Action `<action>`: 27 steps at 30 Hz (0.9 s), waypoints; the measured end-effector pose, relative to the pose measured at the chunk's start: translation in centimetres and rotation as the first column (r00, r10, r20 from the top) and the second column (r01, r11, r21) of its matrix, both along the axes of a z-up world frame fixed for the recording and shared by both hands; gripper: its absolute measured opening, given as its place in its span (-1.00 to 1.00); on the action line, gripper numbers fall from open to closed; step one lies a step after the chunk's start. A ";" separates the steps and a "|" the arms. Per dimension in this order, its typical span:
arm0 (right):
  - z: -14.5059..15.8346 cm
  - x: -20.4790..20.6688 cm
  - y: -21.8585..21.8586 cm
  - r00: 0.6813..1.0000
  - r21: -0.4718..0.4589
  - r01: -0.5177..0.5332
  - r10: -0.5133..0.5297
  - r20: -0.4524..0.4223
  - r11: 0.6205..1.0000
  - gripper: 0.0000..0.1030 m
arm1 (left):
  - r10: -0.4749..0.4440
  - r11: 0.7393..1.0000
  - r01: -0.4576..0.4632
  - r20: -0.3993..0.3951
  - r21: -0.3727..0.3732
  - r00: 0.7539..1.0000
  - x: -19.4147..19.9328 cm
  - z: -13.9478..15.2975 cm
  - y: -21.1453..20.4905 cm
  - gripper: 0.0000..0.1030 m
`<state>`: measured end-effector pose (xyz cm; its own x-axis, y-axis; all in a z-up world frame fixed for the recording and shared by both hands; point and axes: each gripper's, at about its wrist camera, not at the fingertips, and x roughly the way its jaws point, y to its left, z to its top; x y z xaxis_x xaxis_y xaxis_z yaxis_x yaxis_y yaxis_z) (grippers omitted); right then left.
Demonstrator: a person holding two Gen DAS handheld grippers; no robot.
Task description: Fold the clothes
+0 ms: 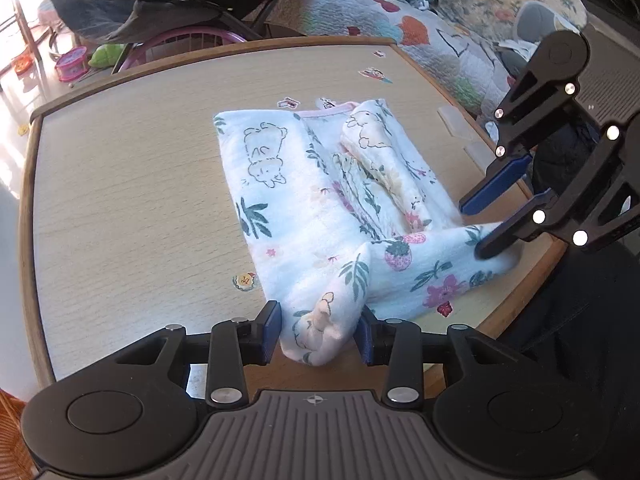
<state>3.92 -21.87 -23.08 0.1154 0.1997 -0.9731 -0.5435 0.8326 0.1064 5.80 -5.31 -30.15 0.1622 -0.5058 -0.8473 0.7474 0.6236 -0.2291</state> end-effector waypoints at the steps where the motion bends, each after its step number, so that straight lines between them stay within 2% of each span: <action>1: -0.4 0.0 -0.1 1.000 -0.014 0.016 -0.016 0.010 1.000 -0.53 | 0.009 1.000 -0.009 0.000 -0.001 1.000 -0.1 0.1 0.0 -0.18; 6: -2.9 0.3 0.3 0.996 -0.056 0.068 -0.065 0.063 0.996 -0.53 | 0.039 0.999 -0.039 0.006 -0.018 0.999 -0.7 1.5 0.7 -0.19; 9: -3.0 0.5 0.4 0.991 -0.070 0.095 -0.088 0.102 0.993 -0.53 | 0.061 0.997 -0.061 -0.005 -0.051 0.998 -0.8 2.4 1.1 -0.19; 13: -2.7 0.5 0.5 0.989 -0.068 0.104 -0.097 0.110 0.992 -0.53 | 0.122 0.989 -0.120 0.007 -0.089 0.993 -0.7 3.0 1.0 -0.19; 16: -2.7 0.3 0.5 0.987 -0.071 0.115 -0.105 0.123 0.991 -0.53 | 0.173 0.982 -0.171 0.011 -0.076 0.985 -0.5 2.7 0.3 -0.19; 18: -2.7 0.2 0.6 0.984 -0.074 0.121 -0.110 0.139 0.990 -0.53 | 0.172 0.985 -0.171 0.058 -0.015 0.983 -0.5 1.9 -0.6 -0.17; 20: -2.4 -0.1 0.7 0.981 -0.076 0.123 -0.110 0.161 0.989 -0.53 | 0.173 0.984 -0.175 0.068 0.017 0.983 -0.4 1.0 -1.1 -0.16; 24: -1.5 -1.4 0.9 0.976 -0.085 0.087 -0.068 0.208 0.993 -0.53 | 0.207 0.978 -0.208 0.050 0.014 0.977 -0.1 0.6 -1.3 -0.16; 27: -0.3 -2.2 0.6 0.970 -0.065 0.094 -0.077 0.230 0.993 -0.53 | 0.207 0.978 -0.209 0.043 0.026 0.977 0.3 0.6 -1.5 -0.16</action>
